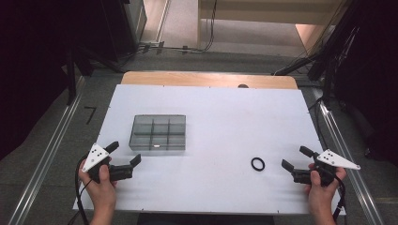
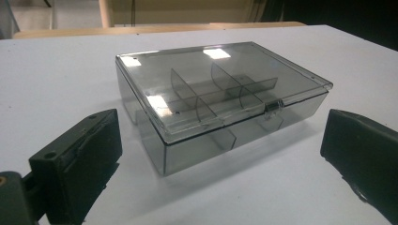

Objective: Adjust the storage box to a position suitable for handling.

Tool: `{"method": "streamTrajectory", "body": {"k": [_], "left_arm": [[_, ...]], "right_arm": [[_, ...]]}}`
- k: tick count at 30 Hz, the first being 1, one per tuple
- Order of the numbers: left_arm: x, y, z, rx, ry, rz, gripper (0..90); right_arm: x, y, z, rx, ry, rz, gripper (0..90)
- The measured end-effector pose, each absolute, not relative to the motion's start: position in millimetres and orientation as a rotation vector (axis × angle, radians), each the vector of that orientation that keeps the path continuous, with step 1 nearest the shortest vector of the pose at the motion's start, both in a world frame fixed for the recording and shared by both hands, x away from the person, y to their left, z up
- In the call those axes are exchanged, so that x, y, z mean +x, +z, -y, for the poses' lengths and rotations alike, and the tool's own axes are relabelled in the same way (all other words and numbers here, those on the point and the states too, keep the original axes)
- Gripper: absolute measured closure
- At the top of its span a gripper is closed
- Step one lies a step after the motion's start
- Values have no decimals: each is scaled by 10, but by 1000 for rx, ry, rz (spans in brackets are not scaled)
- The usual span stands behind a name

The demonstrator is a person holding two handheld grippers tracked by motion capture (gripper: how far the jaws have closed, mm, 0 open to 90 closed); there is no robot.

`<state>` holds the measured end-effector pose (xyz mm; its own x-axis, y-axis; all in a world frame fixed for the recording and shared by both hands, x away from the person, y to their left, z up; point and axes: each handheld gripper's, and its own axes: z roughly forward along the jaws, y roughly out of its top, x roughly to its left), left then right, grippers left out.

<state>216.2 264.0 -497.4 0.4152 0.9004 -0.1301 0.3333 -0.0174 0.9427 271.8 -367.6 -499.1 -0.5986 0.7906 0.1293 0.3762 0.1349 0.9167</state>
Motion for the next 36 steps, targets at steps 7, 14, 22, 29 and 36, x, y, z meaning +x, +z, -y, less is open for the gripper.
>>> {"method": "streamTrajectory", "body": {"k": [7,14,22,29,36], "left_arm": [[2227,-4780,-2663,1605,612,-1151,0],[2351,-4606,-2713,1603,529,-1168,0],[2546,-4458,-2748,1631,535,-1278,168],[2736,-4359,-2786,1634,531,-1326,368],[2932,-4313,-2833,1657,538,-1365,623]], "right_arm": [[2714,-4996,3595,1055,1407,-2114,0],[2707,-4995,3610,1063,1425,-2113,0],[2707,-4997,3606,1066,1420,-2110,0],[2705,-4998,3611,1060,1430,-2111,0],[2700,-4996,3614,1060,1432,-2107,0]]}}
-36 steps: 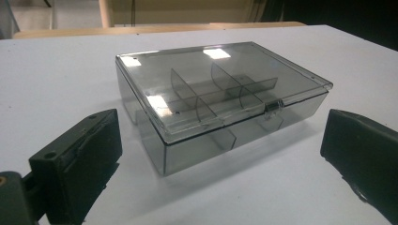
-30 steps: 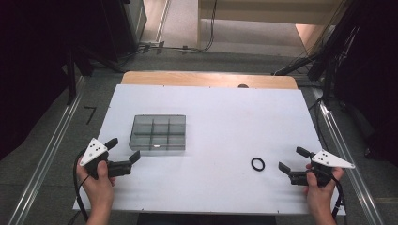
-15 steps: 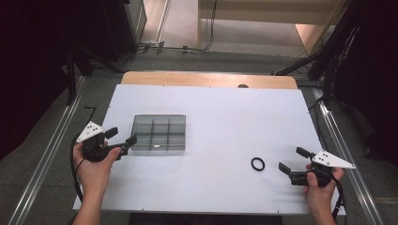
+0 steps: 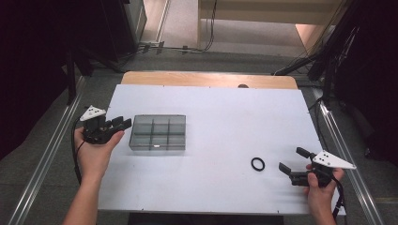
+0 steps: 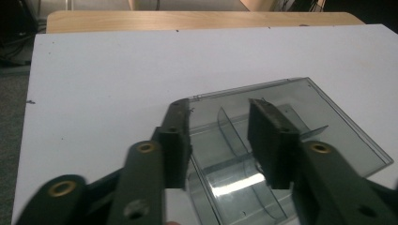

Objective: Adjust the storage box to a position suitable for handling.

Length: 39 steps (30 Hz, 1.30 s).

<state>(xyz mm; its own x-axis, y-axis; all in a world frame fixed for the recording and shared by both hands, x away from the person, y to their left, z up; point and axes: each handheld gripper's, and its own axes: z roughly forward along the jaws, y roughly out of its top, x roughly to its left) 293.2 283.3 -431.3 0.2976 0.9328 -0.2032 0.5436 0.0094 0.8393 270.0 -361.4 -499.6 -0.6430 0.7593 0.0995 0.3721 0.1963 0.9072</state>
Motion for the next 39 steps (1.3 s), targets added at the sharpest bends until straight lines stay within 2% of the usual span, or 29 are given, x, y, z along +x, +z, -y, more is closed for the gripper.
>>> {"method": "streamTrajectory", "body": {"k": [2,3,4,8,26,39], "left_arm": [[2975,-4304,-2852,1657,533,-1373,711],[3012,-4301,-2862,1668,536,-1381,711],[3034,-4299,-2868,1671,536,-1387,790],[3166,-4301,-2919,1681,508,-1407,895],[3744,-4544,-3062,1755,409,-1529,900],[3908,-4739,-2990,1812,320,-1546,900]], "right_arm": [[2699,-4996,3613,1060,1430,-2107,0],[2699,-4996,3613,1060,1430,-2107,0],[2697,-4996,3611,1060,1429,-2108,0],[2699,-4996,3615,1059,1435,-2106,0],[2693,-4996,3616,1066,1435,-2097,0],[2693,-4997,3625,1064,1445,-2094,0]]}}
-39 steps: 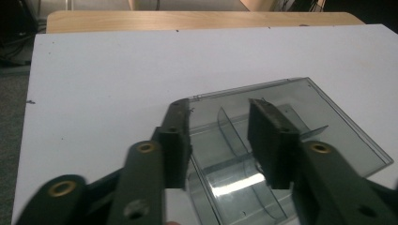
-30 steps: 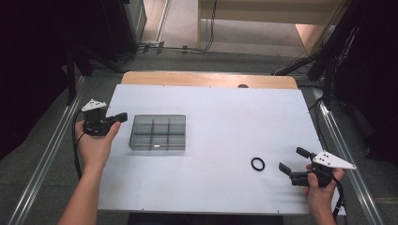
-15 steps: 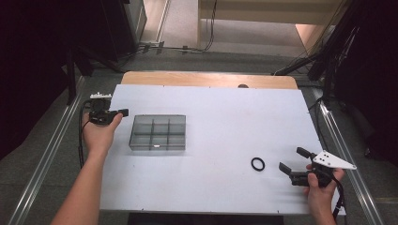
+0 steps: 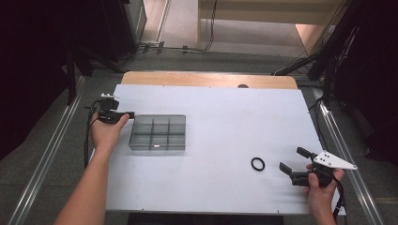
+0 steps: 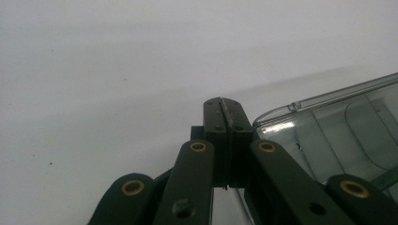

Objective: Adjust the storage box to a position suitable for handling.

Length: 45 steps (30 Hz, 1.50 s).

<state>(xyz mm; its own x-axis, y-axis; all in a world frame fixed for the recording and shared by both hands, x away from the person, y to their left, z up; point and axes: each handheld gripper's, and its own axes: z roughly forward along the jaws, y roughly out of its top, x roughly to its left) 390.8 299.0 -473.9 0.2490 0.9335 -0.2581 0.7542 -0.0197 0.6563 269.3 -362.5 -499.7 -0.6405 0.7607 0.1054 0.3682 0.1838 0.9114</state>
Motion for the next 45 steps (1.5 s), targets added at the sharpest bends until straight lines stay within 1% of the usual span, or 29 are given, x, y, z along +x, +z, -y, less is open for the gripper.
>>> {"method": "streamTrajectory", "body": {"k": [6,23,31,33,45], "left_arm": [[3930,-4773,-2971,1813,307,-1545,900],[3943,-4776,-2968,1817,324,-1524,900],[3979,-4788,-2941,1794,345,-1489,900],[3992,-4782,-2908,1814,369,-1485,900],[3968,-4773,-2931,1796,348,-1542,900]], "right_arm": [[2694,-4996,3628,1069,1450,-2094,0],[2697,-4996,3630,1069,1452,-2095,0],[2703,-4997,3631,1069,1452,-2098,0],[2707,-4997,3631,1068,1449,-2097,0],[2700,-4997,3639,1069,1451,-2093,0]]}}
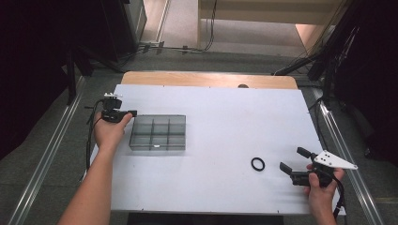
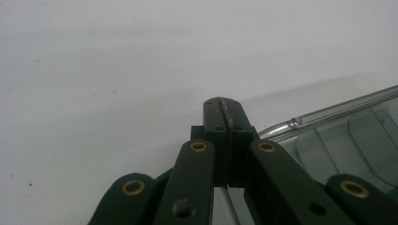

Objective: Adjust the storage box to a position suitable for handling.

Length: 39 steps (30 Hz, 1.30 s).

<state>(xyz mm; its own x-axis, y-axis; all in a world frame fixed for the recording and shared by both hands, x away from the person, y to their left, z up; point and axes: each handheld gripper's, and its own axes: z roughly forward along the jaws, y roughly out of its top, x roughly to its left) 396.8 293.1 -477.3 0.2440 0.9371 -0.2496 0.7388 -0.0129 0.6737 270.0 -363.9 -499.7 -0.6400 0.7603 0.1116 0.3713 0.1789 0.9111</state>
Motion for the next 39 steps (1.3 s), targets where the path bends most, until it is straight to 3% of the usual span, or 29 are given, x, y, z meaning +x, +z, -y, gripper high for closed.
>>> {"method": "streamTrajectory", "body": {"k": [23,39], "left_arm": [[3883,-4867,-2985,1807,311,-1496,900],[3979,-4843,-2707,1848,337,-1330,900]], "right_arm": [[2705,-5000,3623,1077,1432,-2094,0],[2707,-5001,3625,1076,1434,-2093,0]]}}
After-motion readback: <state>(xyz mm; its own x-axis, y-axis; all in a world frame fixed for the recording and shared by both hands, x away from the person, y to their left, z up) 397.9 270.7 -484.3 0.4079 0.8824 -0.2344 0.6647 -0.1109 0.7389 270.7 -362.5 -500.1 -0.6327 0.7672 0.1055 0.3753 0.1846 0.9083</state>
